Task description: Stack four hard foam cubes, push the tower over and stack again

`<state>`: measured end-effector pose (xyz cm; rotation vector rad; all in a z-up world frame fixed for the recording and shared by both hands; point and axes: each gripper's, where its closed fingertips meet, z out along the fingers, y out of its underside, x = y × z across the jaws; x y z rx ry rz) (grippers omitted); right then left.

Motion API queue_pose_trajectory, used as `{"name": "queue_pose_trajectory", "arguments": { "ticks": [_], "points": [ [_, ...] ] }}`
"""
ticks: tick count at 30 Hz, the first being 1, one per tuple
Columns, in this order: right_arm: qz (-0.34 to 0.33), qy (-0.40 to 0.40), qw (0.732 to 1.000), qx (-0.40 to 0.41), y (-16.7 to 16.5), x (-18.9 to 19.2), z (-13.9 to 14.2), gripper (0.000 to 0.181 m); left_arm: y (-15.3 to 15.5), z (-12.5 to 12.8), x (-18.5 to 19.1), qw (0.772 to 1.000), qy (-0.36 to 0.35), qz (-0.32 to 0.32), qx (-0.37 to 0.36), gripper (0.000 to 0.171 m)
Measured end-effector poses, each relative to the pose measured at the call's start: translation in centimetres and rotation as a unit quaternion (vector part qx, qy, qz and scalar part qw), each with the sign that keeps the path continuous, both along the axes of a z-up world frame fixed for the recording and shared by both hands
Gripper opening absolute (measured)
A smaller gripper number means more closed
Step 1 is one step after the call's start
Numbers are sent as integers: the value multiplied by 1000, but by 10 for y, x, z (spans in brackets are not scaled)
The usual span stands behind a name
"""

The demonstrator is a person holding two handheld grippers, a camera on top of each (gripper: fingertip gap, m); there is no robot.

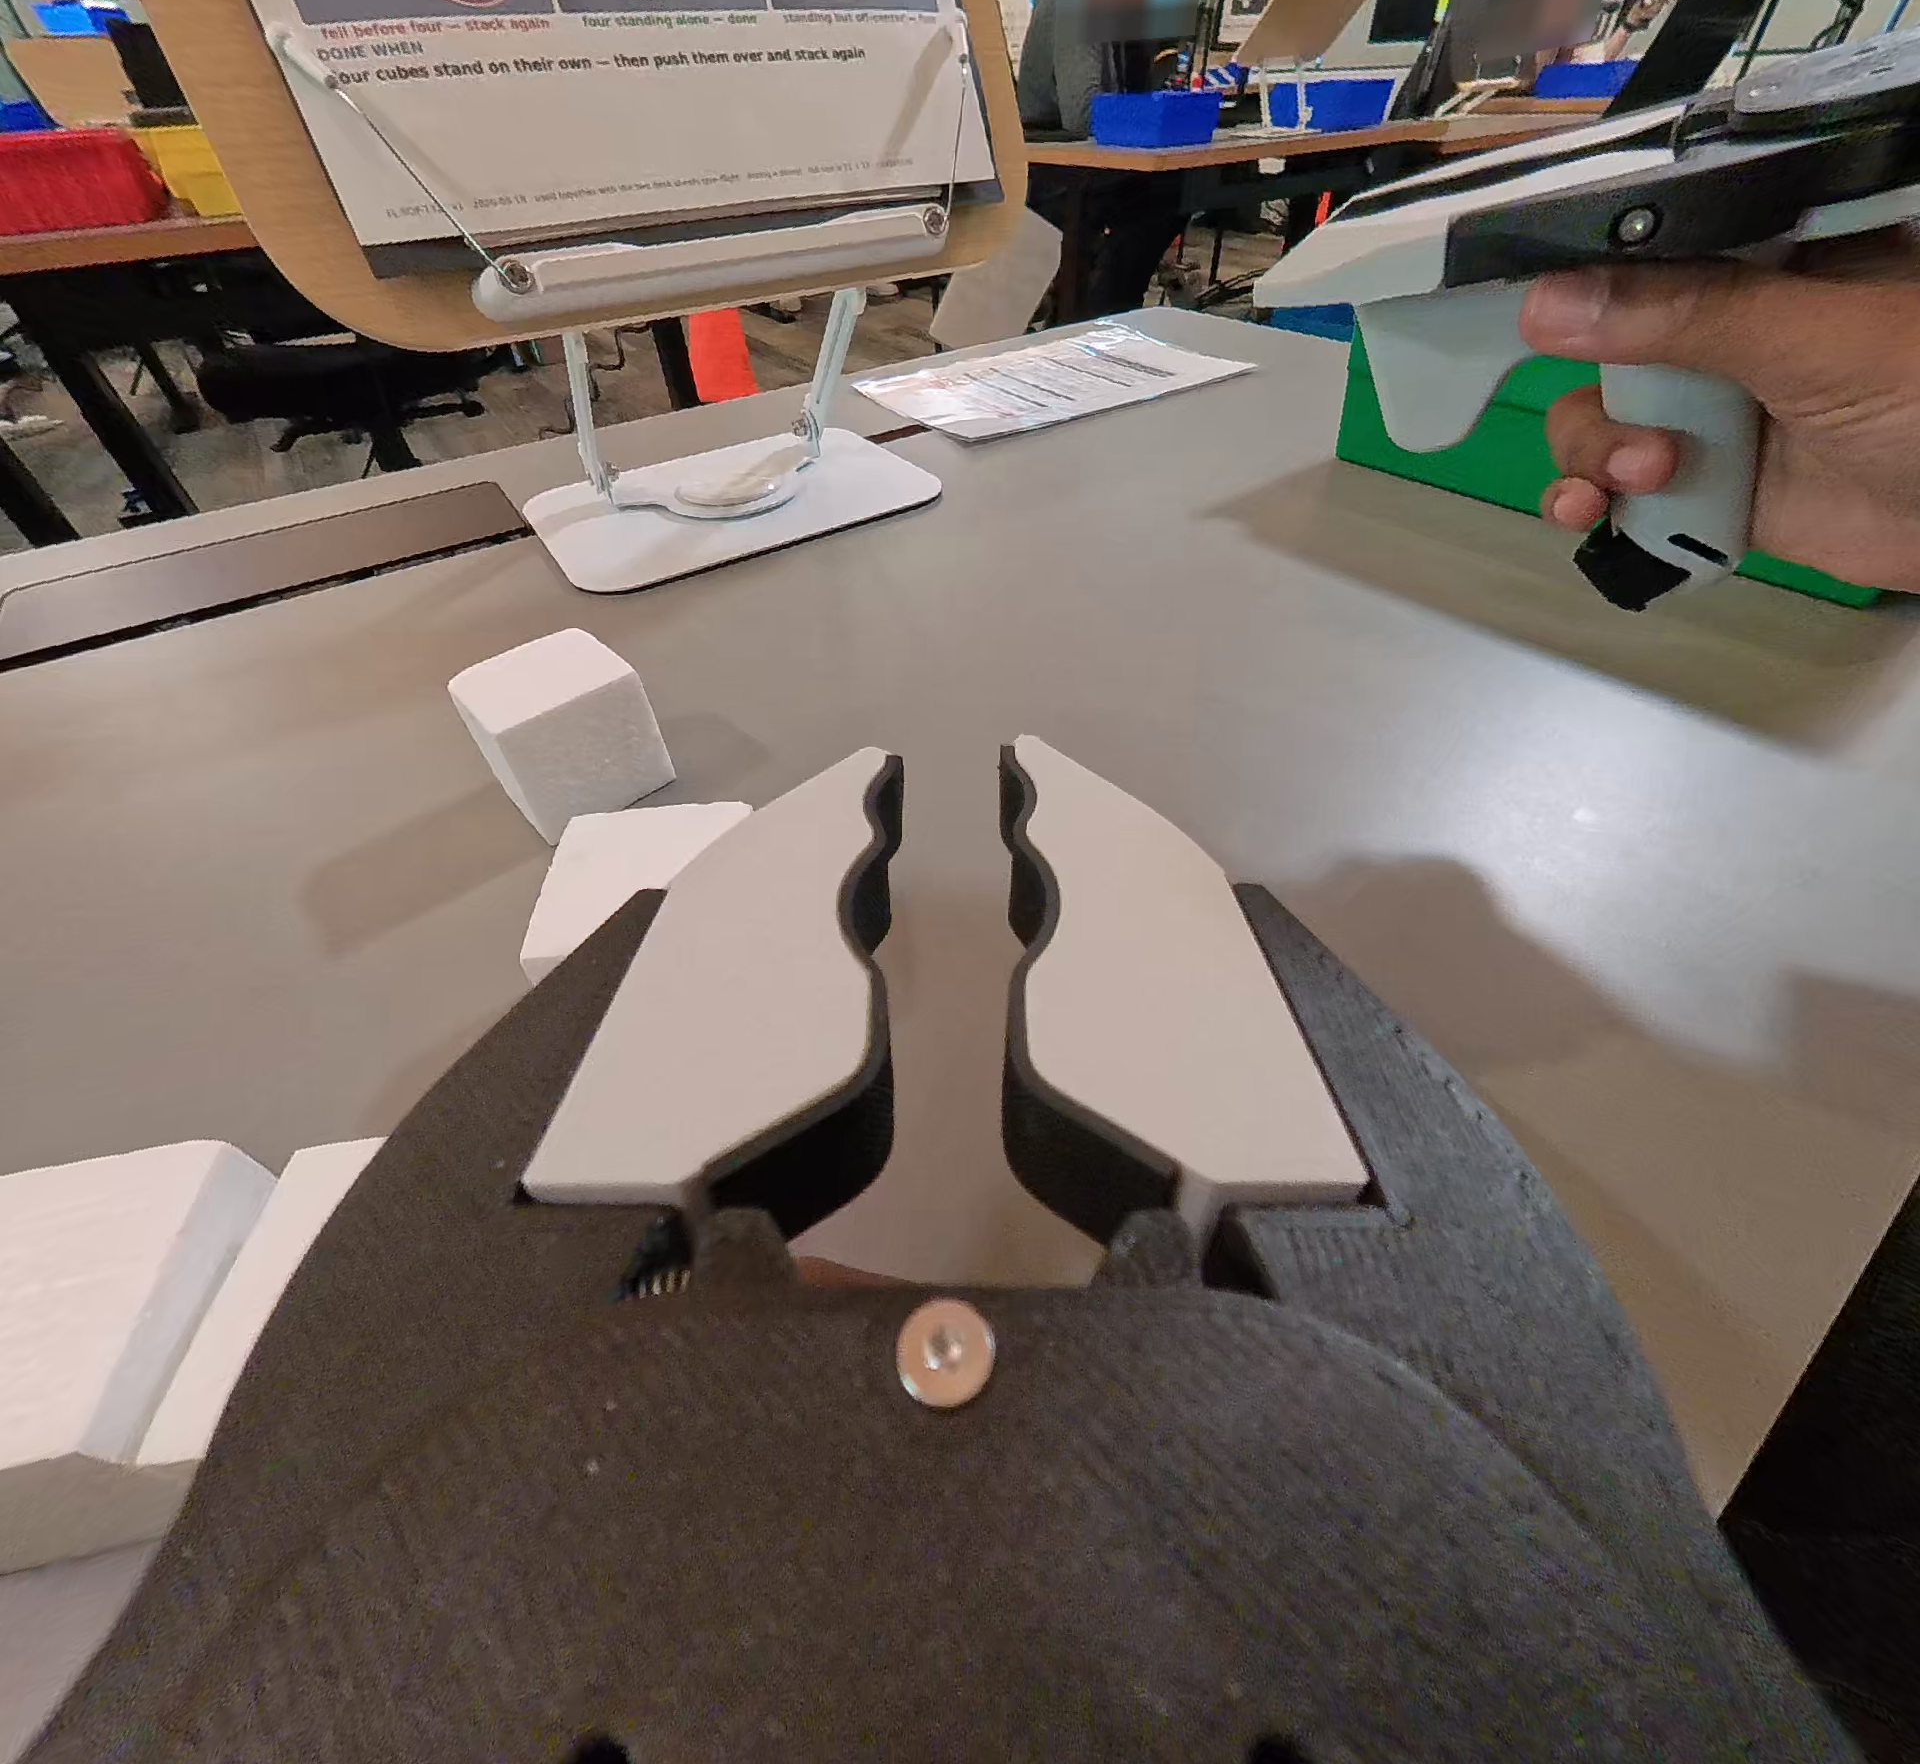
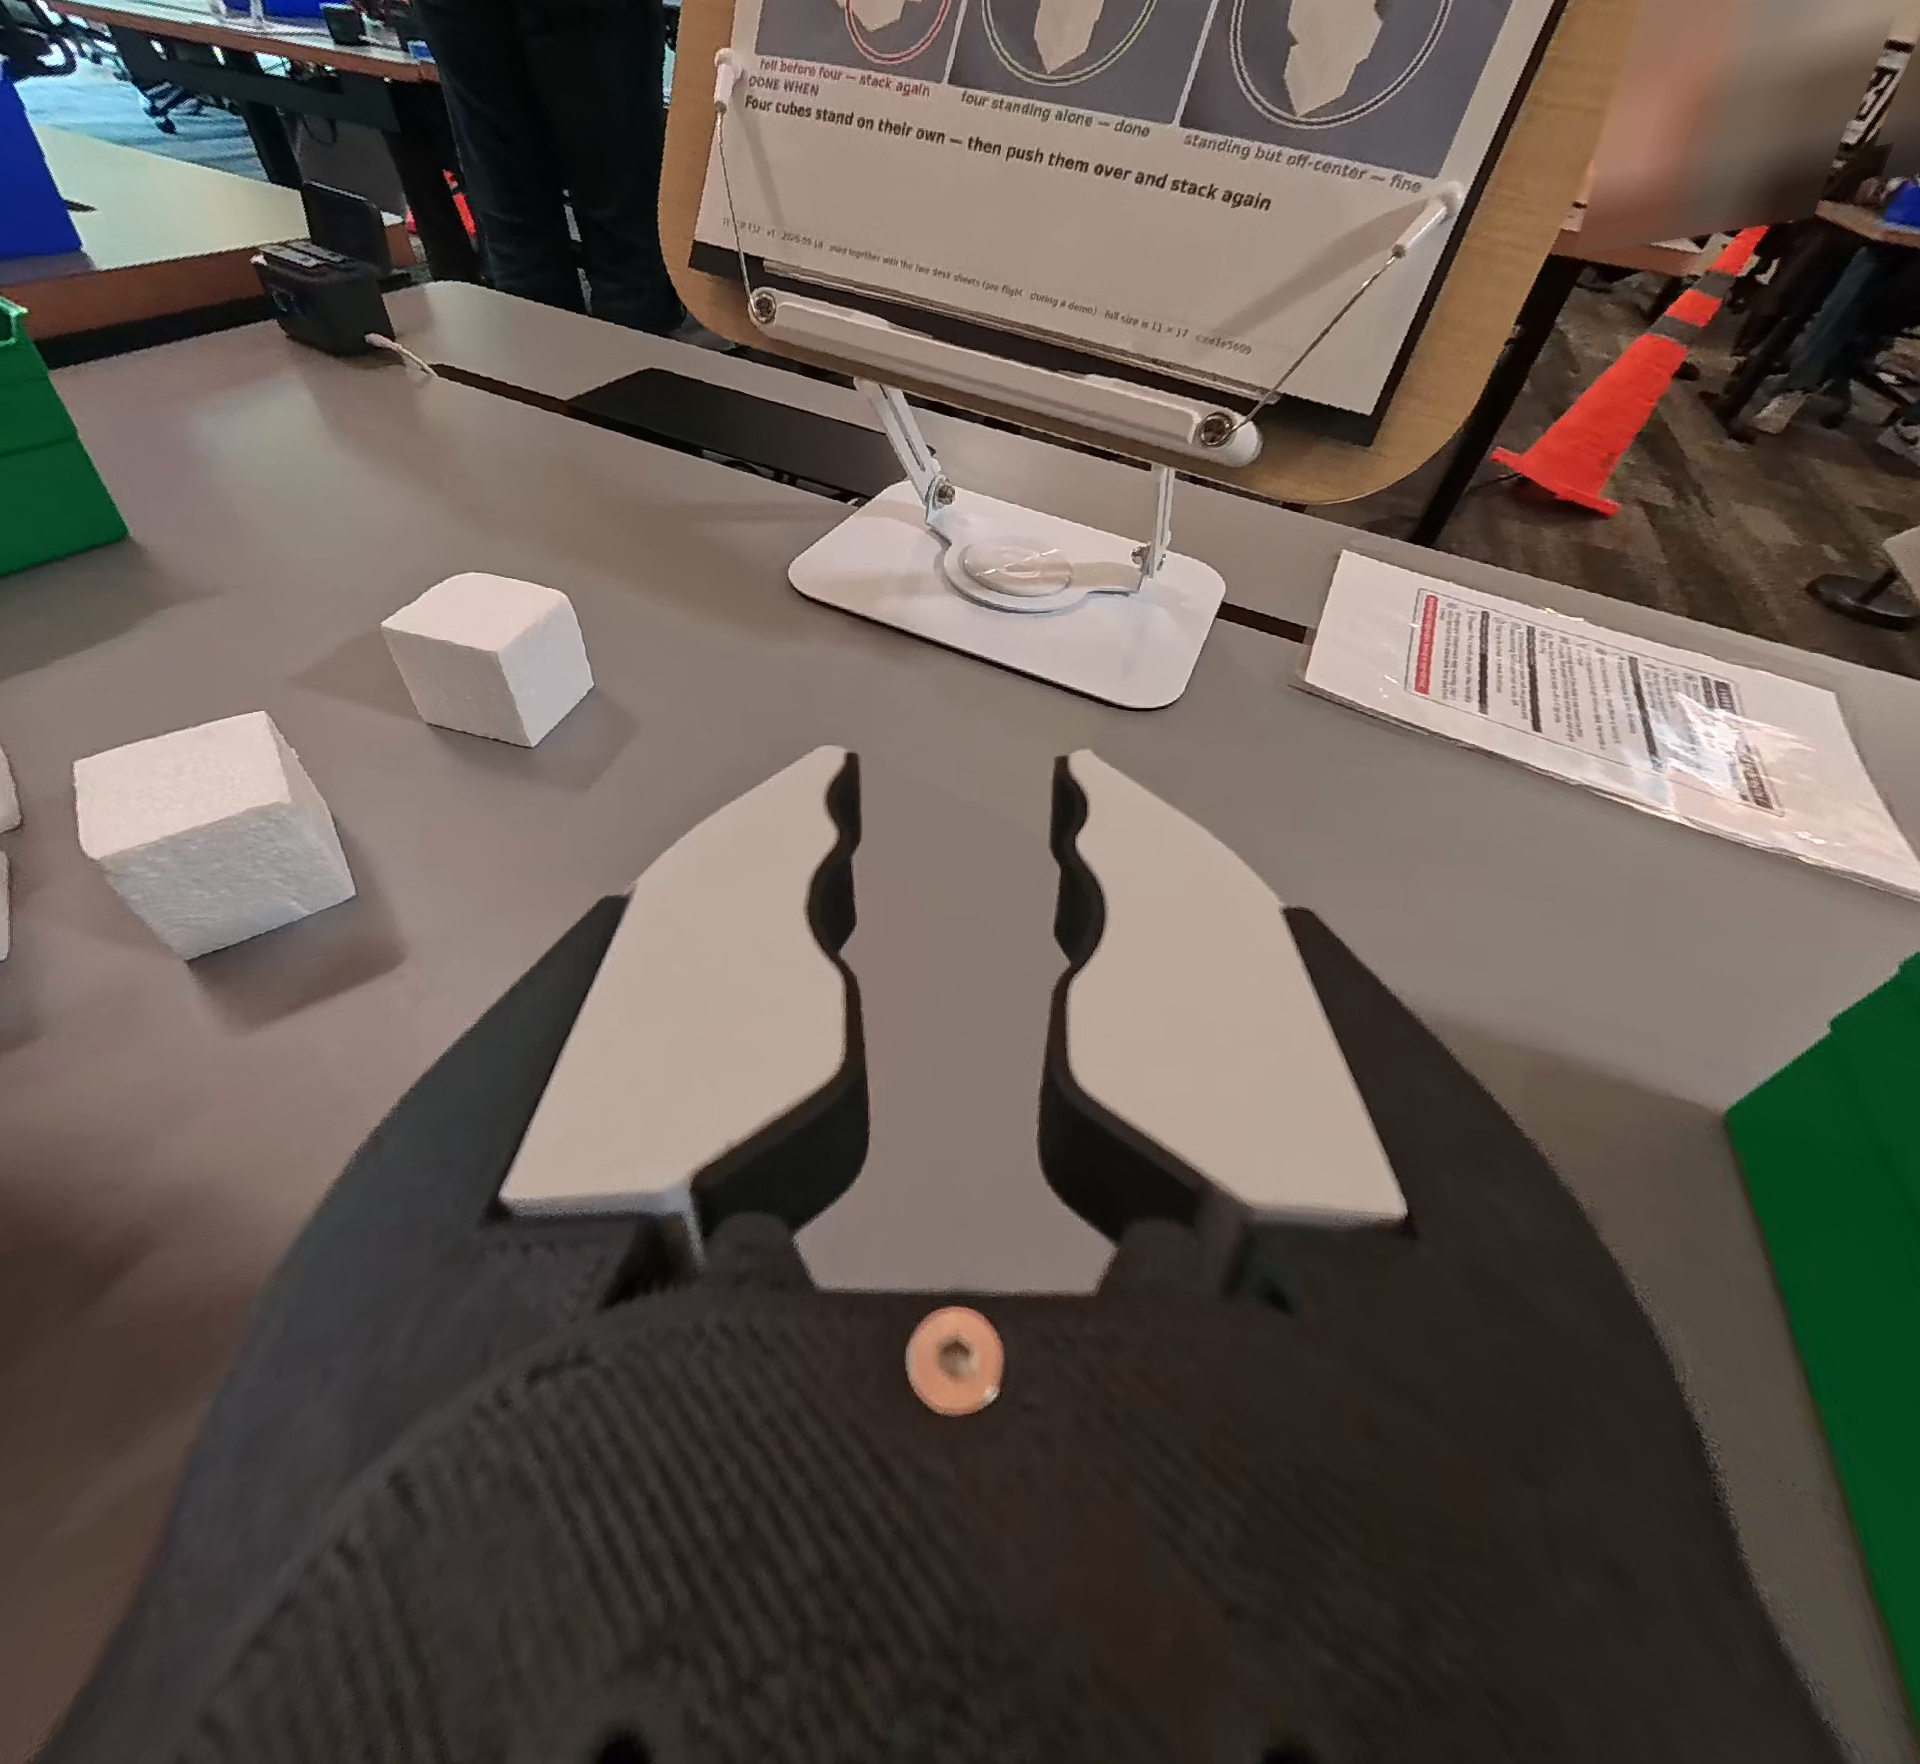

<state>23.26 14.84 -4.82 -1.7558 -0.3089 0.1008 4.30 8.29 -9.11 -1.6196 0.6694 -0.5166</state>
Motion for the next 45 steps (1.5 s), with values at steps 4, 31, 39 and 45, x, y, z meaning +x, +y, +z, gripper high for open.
{"name": "queue_pose_trajectory", "arguments": {
  "ticks": [4,31,39,45],
  "points": [
    [-17,13,999,-25,3,2,-7,18,0,-1,0,1000,2,0,-3,18],
    [-29,39,992,-117,6,0,-36,2,1,-4,0,1000,7,1,-9,22],
    [-11,34,992,-122,5,-6,-40,12,1,-5,0,1000,8,1,-10,22],
    [-5,26,992,-122,4,-9,-41,14,1,-5,0,1000,8,0,-11,22]
  ]
}}
